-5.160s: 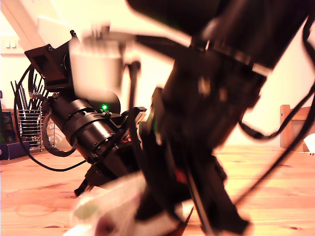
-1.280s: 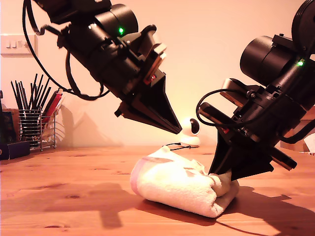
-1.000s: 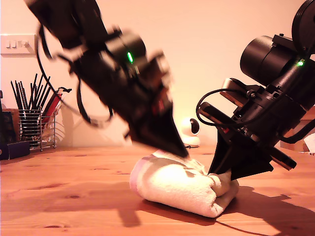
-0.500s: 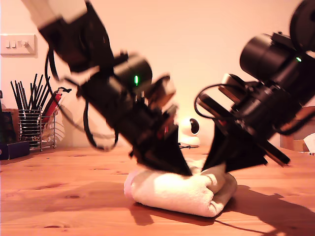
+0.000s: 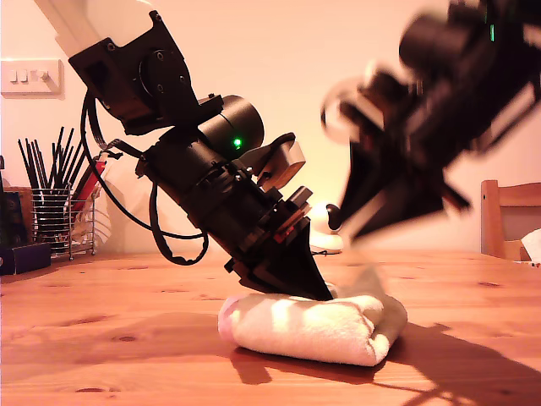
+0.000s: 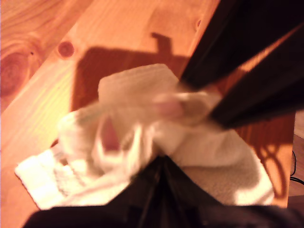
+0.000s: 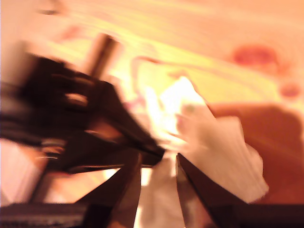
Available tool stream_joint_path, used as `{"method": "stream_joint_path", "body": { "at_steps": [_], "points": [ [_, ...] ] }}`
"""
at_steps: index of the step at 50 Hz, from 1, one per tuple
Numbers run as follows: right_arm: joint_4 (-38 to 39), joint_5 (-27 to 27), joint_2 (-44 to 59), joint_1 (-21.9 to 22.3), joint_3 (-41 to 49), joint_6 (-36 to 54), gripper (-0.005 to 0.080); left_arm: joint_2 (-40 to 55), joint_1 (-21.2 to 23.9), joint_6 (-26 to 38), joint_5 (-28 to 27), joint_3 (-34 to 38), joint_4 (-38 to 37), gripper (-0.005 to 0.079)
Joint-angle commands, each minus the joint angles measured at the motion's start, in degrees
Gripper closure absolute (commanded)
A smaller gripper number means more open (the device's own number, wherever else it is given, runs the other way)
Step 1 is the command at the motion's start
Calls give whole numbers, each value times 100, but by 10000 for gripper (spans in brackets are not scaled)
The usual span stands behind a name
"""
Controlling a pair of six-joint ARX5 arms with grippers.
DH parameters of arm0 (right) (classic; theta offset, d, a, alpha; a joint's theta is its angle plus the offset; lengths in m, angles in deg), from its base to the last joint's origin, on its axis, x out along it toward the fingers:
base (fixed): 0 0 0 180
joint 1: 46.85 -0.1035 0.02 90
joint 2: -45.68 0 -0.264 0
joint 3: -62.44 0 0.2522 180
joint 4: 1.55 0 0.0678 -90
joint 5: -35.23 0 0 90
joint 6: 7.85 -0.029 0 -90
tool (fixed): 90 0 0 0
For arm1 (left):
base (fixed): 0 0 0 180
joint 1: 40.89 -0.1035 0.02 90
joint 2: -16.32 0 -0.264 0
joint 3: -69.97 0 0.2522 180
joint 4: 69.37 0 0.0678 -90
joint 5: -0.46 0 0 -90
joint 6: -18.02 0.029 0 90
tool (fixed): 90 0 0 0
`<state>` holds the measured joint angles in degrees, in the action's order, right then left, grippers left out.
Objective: Fold the tea towel in front of you. After folding it, place it to the left side.
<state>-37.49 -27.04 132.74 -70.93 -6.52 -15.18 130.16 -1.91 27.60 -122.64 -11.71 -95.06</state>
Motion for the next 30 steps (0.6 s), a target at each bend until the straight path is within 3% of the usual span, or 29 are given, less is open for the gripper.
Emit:
{"method": "stream_joint_path", "body": {
  "at_steps": [1,6,15,30],
  "points": [
    [-144,24,-157,-11,-116,157,602,278,20,52,35,120,13,764],
    [-352,22,-317,-11,-271,295,770,278,20,52,-13,120,61,764],
    [-485,-2,-673,-11,-442,337,764,286,20,98,103,120,57,764],
    [-846,-1132,-1449,-2,-496,890,764,286,-247,138,1014,120,-673,764]
  ]
}}
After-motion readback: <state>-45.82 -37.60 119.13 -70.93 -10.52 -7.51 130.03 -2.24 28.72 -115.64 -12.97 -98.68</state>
